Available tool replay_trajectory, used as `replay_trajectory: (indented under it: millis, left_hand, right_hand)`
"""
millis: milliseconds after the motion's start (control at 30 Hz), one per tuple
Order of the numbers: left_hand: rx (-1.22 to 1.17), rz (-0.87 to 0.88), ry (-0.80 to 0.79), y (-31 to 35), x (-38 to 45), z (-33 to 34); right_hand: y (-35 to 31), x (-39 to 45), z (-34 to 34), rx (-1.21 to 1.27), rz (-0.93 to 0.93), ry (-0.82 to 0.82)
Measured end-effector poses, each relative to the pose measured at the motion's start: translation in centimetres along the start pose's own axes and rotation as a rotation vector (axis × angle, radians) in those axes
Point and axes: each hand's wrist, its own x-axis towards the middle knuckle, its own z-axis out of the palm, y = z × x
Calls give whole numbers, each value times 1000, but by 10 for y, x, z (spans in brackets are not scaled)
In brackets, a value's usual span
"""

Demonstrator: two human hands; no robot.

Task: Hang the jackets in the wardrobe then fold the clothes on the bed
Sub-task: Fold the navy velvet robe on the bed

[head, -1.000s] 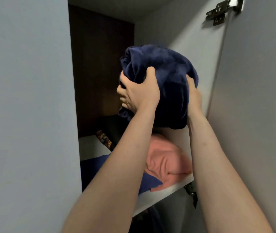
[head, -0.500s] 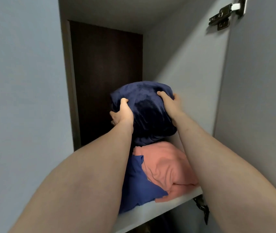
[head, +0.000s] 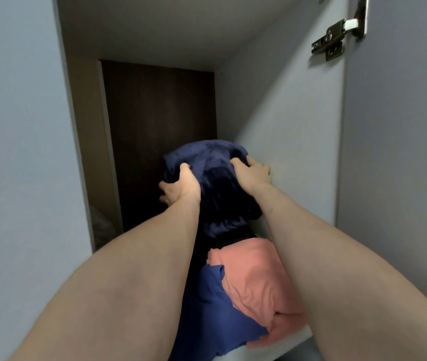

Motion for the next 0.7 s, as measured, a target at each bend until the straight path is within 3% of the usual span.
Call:
replay_trajectory:
  millis: [133, 233, 333, 700]
  left_hand:
    - [15, 53, 20, -5, 19, 5]
    - [203, 74, 40, -18, 29, 9]
    - [349, 3, 65, -35, 34, 8]
    - [382, -39, 32, -57, 58, 12]
  right_hand:
    - [15, -4, 11, 110, -170, -26]
    - [38, -8, 30, -82, -293, 33]
    - [57, -14, 45, -353, -192, -68]
    - [75, -14, 61, -414, -154, -192]
